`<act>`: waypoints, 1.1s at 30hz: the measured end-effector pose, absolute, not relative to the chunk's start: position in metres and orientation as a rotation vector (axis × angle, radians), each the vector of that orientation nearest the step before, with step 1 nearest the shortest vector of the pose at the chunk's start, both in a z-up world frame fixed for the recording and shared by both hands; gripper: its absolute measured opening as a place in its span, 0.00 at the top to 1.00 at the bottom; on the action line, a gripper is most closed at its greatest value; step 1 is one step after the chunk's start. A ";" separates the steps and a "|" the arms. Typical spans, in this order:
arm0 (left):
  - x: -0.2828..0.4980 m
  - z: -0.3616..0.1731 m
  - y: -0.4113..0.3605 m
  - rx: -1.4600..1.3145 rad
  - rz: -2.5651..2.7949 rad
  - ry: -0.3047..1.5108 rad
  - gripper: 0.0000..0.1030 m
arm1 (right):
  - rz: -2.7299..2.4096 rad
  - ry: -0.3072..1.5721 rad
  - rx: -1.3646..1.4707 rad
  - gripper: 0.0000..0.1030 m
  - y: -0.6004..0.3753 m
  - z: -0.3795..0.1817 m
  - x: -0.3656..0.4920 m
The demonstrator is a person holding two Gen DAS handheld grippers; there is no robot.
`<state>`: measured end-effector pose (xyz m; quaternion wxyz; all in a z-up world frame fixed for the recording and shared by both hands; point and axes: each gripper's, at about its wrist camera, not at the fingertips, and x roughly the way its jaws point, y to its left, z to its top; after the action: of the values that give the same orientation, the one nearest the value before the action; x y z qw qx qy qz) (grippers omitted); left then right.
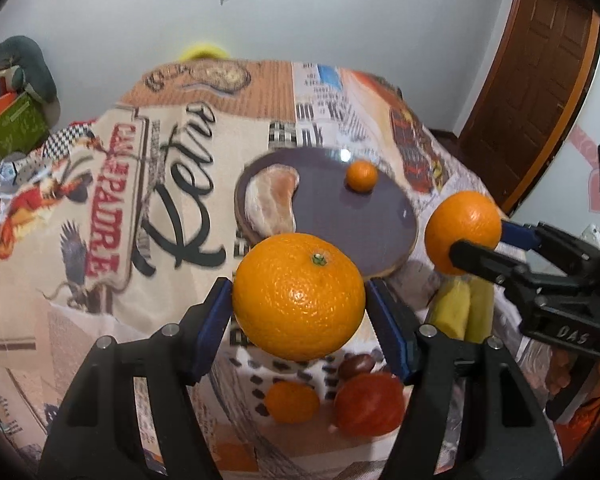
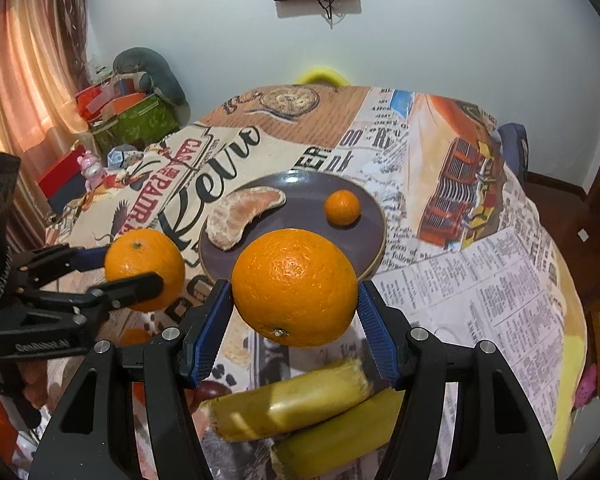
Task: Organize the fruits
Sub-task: 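Carry both oranges onto the grey plate and open both tools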
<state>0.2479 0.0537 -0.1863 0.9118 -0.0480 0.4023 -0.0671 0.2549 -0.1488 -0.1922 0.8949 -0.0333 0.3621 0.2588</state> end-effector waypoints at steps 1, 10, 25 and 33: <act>0.249 -0.181 0.054 -0.098 -0.138 0.815 0.35 | 0.534 0.744 -0.068 0.42 -0.149 -0.190 0.256; 0.266 -0.151 0.048 -0.095 -0.146 0.737 0.35 | 0.521 0.702 -0.066 0.42 -0.152 -0.177 0.275; 0.319 -0.168 0.035 -0.085 -0.159 0.766 0.35 | 0.498 0.723 -0.067 0.42 -0.152 -0.191 0.317; 0.342 -0.184 0.028 -0.078 -0.163 0.800 0.35 | 0.511 0.760 -0.075 0.42 -0.152 -0.204 0.333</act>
<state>0.3425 0.0280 -0.1836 0.9170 -0.0379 0.3890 -0.0794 0.3334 -0.1521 -0.2042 0.8964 -0.0360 0.3667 0.2464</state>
